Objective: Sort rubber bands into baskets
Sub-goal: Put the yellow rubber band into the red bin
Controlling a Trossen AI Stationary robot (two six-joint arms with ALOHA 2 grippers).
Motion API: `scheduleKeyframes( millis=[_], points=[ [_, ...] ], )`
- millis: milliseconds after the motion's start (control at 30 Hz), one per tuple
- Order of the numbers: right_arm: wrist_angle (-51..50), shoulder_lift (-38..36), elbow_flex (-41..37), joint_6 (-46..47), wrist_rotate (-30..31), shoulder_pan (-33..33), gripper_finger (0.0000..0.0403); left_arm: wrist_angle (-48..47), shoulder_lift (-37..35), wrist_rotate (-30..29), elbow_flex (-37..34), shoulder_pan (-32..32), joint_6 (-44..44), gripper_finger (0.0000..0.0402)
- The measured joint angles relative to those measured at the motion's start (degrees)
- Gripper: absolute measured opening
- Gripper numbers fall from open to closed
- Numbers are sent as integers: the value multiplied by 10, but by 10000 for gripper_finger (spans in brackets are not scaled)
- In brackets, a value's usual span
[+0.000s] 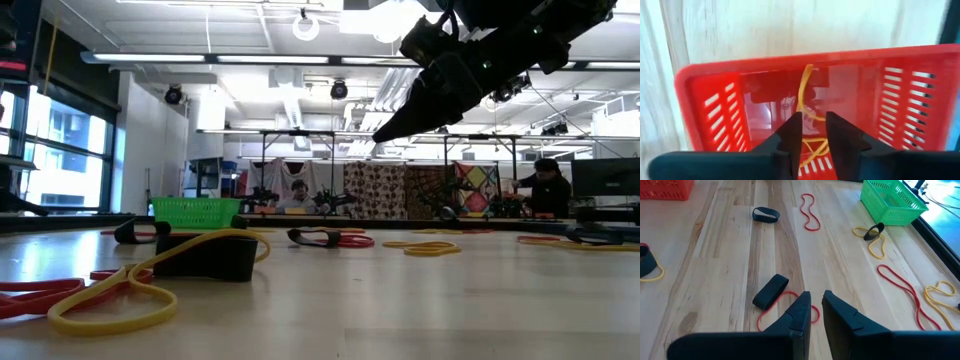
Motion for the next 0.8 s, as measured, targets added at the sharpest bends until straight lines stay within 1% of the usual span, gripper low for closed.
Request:
scheduleKeyframes(
  millis=[133,167,300,467,600,700,767,800],
  points=[
    [-15,0,0,0,0,0,39,-16,-29,-7,0,-1,1,15],
    [-17,0,0,2,0,0,39,-15,-40,-14,0,-1,2,8],
    [-17,0,0,5,-18,0,39,-15,-79,-54,0,8,10,5],
    [-14,0,0,7,-34,0,39,-15,-110,-104,0,47,39,1],
    [-14,0,0,21,-34,0,39,-13,-118,-115,0,98,100,0],
    [-14,1,0,21,-35,1,39,-5,-117,-115,0,138,167,0],
    [-14,4,0,21,-34,3,39,39,-118,-106,-7,167,216,0],
    [-14,6,0,21,-35,4,39,70,-118,-91,-14,182,240,0]
  ],
)
